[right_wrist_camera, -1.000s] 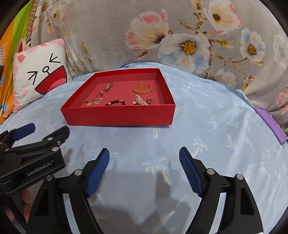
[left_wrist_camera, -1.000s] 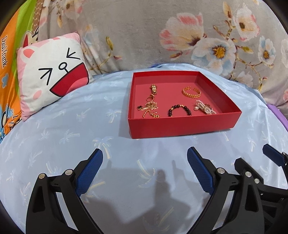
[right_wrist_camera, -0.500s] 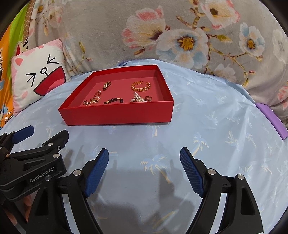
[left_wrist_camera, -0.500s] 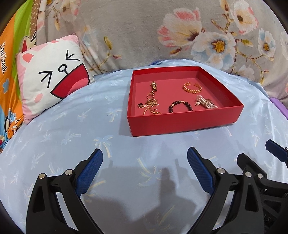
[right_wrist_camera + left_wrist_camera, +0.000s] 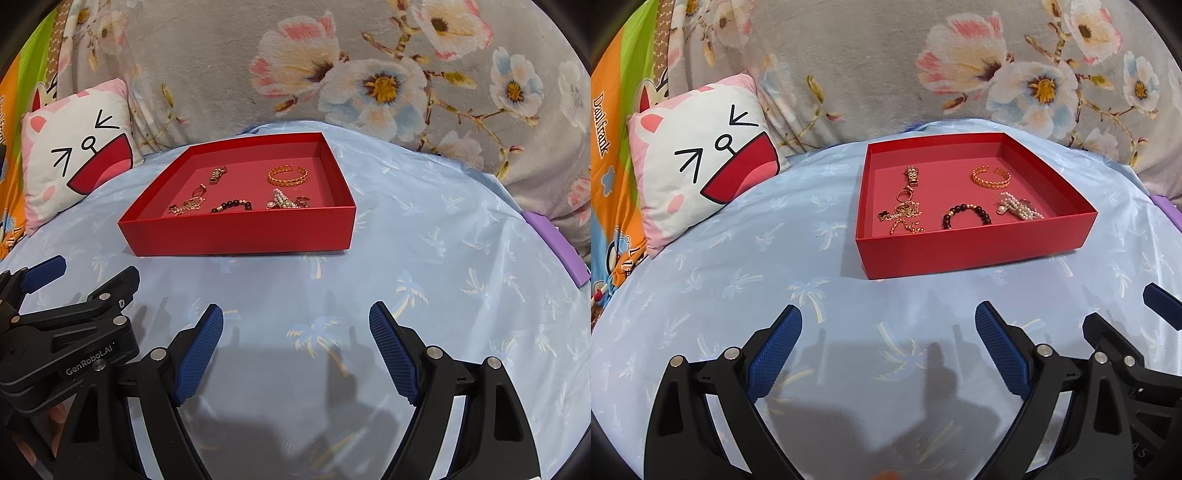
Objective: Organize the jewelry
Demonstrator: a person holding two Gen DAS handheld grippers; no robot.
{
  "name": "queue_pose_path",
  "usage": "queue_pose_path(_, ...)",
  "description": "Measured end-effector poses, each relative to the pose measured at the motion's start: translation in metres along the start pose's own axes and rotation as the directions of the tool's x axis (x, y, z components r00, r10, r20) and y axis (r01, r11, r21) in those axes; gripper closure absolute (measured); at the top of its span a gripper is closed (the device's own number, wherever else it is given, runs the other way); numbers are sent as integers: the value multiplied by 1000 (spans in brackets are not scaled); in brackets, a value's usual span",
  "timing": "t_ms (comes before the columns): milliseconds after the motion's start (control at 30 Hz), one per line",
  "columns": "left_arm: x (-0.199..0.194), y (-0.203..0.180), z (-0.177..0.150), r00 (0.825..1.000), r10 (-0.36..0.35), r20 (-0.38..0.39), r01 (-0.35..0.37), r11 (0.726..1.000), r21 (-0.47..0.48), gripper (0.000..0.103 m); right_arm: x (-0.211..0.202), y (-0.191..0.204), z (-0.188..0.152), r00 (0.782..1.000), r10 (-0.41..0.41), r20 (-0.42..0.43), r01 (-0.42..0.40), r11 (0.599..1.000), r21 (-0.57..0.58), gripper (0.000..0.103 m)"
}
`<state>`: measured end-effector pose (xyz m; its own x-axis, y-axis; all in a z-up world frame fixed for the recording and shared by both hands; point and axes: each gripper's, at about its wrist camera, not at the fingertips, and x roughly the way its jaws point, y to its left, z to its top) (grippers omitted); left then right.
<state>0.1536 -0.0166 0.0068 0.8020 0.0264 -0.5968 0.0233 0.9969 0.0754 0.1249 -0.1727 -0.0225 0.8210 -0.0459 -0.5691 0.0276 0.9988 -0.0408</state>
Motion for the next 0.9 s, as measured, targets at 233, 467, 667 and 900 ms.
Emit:
queue_pose_path(233, -1, -1, 0, 1000, 17, 8, -17, 1000, 7, 10, 0, 0, 0, 1000, -1, 0, 1, 1000, -1, 24)
queue_pose_path(467, -3, -2, -1, 999, 33, 17, -34, 999, 11, 10, 0, 0, 0, 1000, -1, 0, 1, 1000, -1, 24)
queue_pose_path(667, -3, -1, -1, 999, 34, 17, -35, 999, 12, 10, 0, 0, 0, 1000, -2, 1, 2, 1000, -1, 24)
queue_pose_path(900, -2, -1, -1, 999, 33, 14, -33, 999, 14, 10, 0, 0, 0, 1000, -2, 0, 2, 1000, -1, 24)
